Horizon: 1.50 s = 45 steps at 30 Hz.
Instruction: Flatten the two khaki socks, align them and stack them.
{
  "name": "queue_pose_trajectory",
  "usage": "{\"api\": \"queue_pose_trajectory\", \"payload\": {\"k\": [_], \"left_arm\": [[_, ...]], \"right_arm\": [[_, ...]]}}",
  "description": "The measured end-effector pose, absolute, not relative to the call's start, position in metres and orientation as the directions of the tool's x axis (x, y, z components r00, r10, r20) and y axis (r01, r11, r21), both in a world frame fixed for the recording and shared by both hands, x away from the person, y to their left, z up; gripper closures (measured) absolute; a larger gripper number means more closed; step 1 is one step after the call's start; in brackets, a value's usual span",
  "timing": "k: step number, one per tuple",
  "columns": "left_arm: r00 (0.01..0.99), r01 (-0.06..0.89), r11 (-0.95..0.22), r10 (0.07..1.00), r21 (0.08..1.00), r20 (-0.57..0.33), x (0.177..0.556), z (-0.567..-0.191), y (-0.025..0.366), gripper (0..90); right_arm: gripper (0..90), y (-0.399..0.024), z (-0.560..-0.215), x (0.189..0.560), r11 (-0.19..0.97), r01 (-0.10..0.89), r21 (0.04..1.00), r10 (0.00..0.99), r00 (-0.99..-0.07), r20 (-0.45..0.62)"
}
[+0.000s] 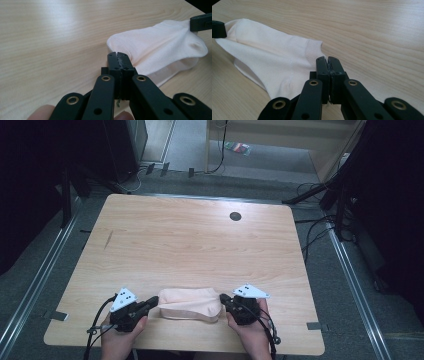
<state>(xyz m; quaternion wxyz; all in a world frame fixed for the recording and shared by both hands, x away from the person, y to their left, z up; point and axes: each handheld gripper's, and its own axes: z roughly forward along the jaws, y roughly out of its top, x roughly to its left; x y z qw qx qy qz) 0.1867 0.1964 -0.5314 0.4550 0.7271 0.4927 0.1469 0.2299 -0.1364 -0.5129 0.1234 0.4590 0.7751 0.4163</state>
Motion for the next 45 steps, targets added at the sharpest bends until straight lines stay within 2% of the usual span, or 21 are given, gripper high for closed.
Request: {"api": "queue_pose_trajectory", "payload": {"k": [5,18,28,33,45], "left_arm": [[0.469,0.6,-0.114,0.852,0.792,-0.233,0.181,-0.539,0.196,90.0],[0.5,0.582,-0.258,0.862,0.771,-0.089,0.183,-0.551,0.175,90.0],[0.483,0.548,-0.237,0.873,0.803,-0.072,0.179,-0.545,0.178,90.0],[0.494,0.573,-0.247,0.865,0.781,-0.089,0.181,-0.55,0.177,90.0],[0.503,0.572,-0.296,0.863,0.765,-0.042,0.183,-0.552,0.173,90.0]], "right_arm": [[88.9,-0.136,-0.517,0.225,0.234,0.613,0.754,0.807,-0.556,0.201],[88.7,-0.136,-0.536,0.227,0.264,0.632,0.728,0.824,-0.541,0.171],[88.6,-0.133,-0.524,0.224,0.234,0.58,0.78,0.814,-0.556,0.17],[88.6,-0.13,-0.532,0.229,0.254,0.605,0.755,0.812,-0.557,0.173],[88.5,-0.13,-0.54,0.231,0.279,0.635,0.72,0.823,-0.545,0.162]]}}
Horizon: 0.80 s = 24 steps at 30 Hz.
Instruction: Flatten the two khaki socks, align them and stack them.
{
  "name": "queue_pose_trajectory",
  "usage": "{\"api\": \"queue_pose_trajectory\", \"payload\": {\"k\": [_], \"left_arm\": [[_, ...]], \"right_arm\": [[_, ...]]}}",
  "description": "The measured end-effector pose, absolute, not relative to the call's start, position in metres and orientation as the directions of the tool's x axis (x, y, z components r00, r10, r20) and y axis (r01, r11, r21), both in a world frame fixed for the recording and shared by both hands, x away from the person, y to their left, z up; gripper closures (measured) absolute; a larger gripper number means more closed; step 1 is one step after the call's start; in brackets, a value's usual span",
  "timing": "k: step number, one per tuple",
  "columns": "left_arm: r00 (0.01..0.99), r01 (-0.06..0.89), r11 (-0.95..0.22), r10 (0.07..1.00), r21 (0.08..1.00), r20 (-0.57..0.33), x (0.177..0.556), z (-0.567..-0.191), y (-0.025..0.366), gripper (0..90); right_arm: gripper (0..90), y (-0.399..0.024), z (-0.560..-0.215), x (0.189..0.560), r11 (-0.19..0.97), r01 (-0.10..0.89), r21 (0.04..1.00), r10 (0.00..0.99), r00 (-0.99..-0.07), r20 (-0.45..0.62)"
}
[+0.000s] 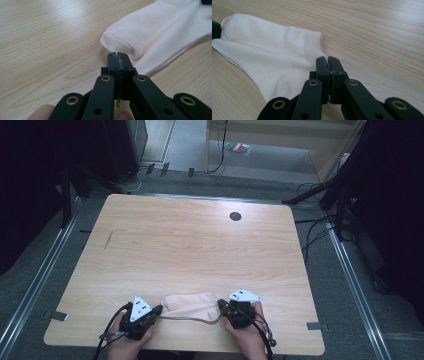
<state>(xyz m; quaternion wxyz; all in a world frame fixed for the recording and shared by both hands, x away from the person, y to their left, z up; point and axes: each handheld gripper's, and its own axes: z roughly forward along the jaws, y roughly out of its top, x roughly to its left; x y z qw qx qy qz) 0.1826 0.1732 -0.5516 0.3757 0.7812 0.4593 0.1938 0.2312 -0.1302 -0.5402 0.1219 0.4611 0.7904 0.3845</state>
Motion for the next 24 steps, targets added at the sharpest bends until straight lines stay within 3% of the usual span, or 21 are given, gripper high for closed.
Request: {"api": "queue_pose_trajectory", "payload": {"k": [2,4,7,9,12,14,18,24], "left_arm": [[0.491,0.575,-0.271,0.869,0.772,-0.061,0.183,-0.551,0.176,86.5],[0.473,0.567,-0.217,0.875,0.795,-0.099,0.183,-0.547,0.181,69.8],[0.469,0.526,-0.119,0.867,0.842,-0.17,0.182,-0.539,0.194,65.1],[0.487,0.499,-0.089,0.851,0.862,-0.194,0.183,-0.534,0.195,72.3],[0.541,0.519,-0.136,0.816,0.844,-0.201,0.193,-0.535,0.182,82.1],[0.552,0.534,-0.187,0.816,0.825,-0.172,0.196,-0.54,0.172,82.7],[0.579,0.57,-0.268,0.802,0.777,-0.148,0.2,-0.552,0.164,73.7],[0.624,0.551,-0.3,0.768,0.779,-0.145,0.199,-0.553,0.169,59.1]], "right_arm": [[85.5,-0.131,-0.54,0.231,0.271,0.638,0.72,0.817,-0.549,0.179],[68.0,-0.132,-0.538,0.231,0.247,0.63,0.736,0.81,-0.551,0.2],[70.6,-0.135,-0.527,0.225,0.187,0.601,0.777,0.807,-0.545,0.227],[75.7,-0.132,-0.52,0.22,0.155,0.58,0.8,0.796,-0.553,0.247],[81.3,-0.117,-0.519,0.216,0.18,0.574,0.799,0.766,-0.591,0.253],[83.0,-0.105,-0.527,0.217,0.225,0.588,0.777,0.761,-0.604,0.236],[83.9,-0.1,-0.54,0.22,0.277,0.62,0.734,0.776,-0.594,0.209],[85.3,-0.107,-0.545,0.221,0.298,0.636,0.712,0.784,-0.588,0.198]]}}
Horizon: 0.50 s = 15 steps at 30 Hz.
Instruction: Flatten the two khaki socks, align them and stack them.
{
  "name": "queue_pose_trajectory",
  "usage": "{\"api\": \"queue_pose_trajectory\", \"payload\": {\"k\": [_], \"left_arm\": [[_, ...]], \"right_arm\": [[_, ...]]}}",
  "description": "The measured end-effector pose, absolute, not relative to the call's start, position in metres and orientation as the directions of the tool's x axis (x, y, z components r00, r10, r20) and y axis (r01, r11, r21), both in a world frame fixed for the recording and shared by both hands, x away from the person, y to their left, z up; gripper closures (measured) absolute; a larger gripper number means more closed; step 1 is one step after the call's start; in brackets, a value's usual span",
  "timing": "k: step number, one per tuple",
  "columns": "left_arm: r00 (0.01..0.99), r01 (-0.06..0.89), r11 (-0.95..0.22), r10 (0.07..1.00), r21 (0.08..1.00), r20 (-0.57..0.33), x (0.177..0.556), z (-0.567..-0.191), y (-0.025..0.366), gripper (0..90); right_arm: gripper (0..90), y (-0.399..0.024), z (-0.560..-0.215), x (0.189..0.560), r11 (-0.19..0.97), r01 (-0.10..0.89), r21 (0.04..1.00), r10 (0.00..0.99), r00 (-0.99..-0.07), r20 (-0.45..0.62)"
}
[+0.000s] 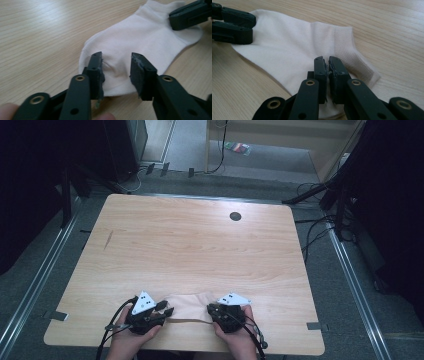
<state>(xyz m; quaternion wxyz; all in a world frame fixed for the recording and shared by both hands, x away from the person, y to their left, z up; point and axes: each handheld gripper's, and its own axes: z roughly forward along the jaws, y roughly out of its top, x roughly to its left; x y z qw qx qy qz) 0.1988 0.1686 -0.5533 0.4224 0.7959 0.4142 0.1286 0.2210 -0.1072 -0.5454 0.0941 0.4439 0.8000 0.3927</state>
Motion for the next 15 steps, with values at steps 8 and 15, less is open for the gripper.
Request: {"api": "queue_pose_trajectory", "payload": {"k": [8,15], "left_arm": [[0.628,0.522,-0.329,0.773,0.787,-0.093,0.198,-0.553,0.17,46.0],[0.617,0.562,-0.303,0.773,0.77,-0.146,0.208,-0.554,0.178,38.7]], "right_arm": [[84.4,-0.113,-0.546,0.221,0.294,0.638,0.712,0.782,-0.589,0.205],[82.6,-0.113,-0.546,0.223,0.286,0.646,0.708,0.777,-0.589,0.224]]}}
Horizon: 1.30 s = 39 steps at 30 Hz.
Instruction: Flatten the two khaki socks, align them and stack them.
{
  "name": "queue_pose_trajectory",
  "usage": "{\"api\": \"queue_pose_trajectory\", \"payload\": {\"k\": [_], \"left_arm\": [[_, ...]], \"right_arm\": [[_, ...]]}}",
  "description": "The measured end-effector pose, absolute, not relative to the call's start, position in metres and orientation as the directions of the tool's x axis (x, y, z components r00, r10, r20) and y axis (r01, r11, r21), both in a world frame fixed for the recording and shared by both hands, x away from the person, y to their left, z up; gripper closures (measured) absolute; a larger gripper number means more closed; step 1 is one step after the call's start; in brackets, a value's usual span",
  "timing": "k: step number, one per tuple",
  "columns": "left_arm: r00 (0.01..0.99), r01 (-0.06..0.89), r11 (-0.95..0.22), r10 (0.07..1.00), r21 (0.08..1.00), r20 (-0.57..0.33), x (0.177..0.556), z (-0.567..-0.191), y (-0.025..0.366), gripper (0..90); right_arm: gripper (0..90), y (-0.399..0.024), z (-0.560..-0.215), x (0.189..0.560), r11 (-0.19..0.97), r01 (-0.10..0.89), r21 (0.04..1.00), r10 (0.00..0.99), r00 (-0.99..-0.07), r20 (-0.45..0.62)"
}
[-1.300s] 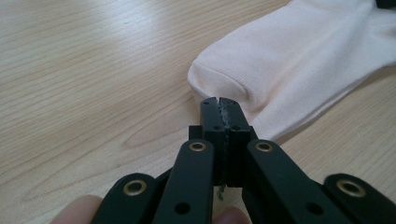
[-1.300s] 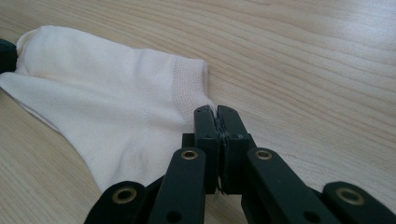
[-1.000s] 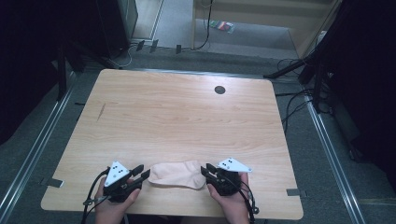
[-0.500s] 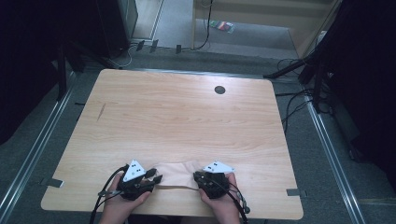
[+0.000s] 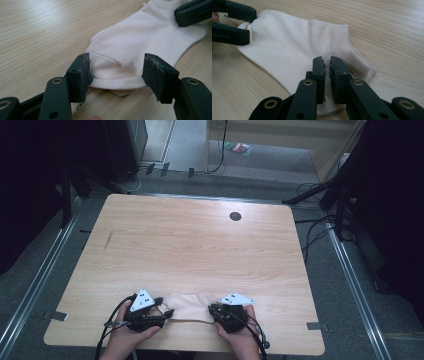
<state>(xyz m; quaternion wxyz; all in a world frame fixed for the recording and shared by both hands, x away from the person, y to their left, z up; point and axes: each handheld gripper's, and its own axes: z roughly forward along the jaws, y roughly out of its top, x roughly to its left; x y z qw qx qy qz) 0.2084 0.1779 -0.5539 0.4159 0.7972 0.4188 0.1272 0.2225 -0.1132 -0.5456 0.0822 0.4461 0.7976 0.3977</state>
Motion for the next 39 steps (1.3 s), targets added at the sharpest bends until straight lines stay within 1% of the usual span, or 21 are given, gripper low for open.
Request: {"api": "queue_pose_trajectory", "payload": {"k": [3,6,9,13,14,16,18,19,21,23,25,29,35,37,39], "left_arm": [[0.611,0.571,-0.299,0.777,0.765,-0.151,0.211,-0.554,0.182,38.9],[0.607,0.567,-0.298,0.781,0.768,-0.145,0.212,-0.554,0.185,39.0],[0.605,0.529,-0.286,0.787,0.799,-0.119,0.209,-0.551,0.187,39.6],[0.595,0.504,-0.242,0.793,0.829,-0.13,0.208,-0.547,0.191,43.3],[0.596,0.492,-0.229,0.792,0.84,-0.133,0.207,-0.545,0.192,45.0],[0.605,0.48,-0.211,0.782,0.851,-0.148,0.205,-0.544,0.194,51.8],[0.629,0.478,-0.21,0.76,0.853,-0.165,0.205,-0.544,0.193,62.4],[0.638,0.484,-0.219,0.751,0.847,-0.17,0.205,-0.544,0.191,65.8],[0.639,0.503,-0.244,0.751,0.829,-0.166,0.206,-0.548,0.185,71.0],[0.636,0.52,-0.27,0.756,0.81,-0.156,0.209,-0.551,0.181,73.9],[0.633,0.54,-0.303,0.761,0.785,-0.142,0.211,-0.553,0.177,75.4],[0.615,0.545,-0.309,0.779,0.78,-0.12,0.212,-0.553,0.175,78.5],[0.585,0.521,-0.346,0.81,0.78,-0.032,0.214,-0.553,0.172,79.1],[0.575,0.524,-0.344,0.818,0.779,-0.026,0.215,-0.553,0.172,79.1],[0.569,0.53,-0.329,0.821,0.782,-0.04,0.217,-0.553,0.174,79.2]], "right_arm": [[82.5,-0.114,-0.545,0.224,0.285,0.647,0.707,0.78,-0.586,0.222],[78.3,-0.116,-0.544,0.225,0.267,0.657,0.705,0.78,-0.577,0.242],[78.5,-0.121,-0.541,0.225,0.215,0.66,0.72,0.779,-0.561,0.281],[79.0,-0.125,-0.536,0.225,0.19,0.635,0.749,0.786,-0.555,0.271],[79.2,-0.126,-0.536,0.225,0.193,0.635,0.748,0.789,-0.554,0.266],[79.4,-0.126,-0.537,0.225,0.202,0.632,0.748,0.793,-0.554,0.254],[79.9,-0.125,-0.539,0.226,0.21,0.639,0.74,0.794,-0.554,0.252],[80.0,-0.124,-0.54,0.226,0.221,0.639,0.737,0.795,-0.556,0.244],[80.4,-0.121,-0.544,0.226,0.241,0.644,0.726,0.794,-0.561,0.235],[80.7,-0.119,-0.547,0.227,0.254,0.644,0.722,0.795,-0.564,0.223],[81.5,-0.117,-0.546,0.227,0.258,0.643,0.721,0.798,-0.563,0.217],[84.9,-0.116,-0.547,0.227,0.27,0.635,0.724,0.804,-0.562,0.193],[86.5,-0.113,-0.549,0.232,0.26,0.623,0.737,0.812,-0.555,0.182],[86.7,-0.111,-0.549,0.234,0.265,0.612,0.745,0.811,-0.559,0.171],[86.8,-0.11,-0.55,0.237,0.262,0.609,0.749,0.81,-0.56,0.172]]}}
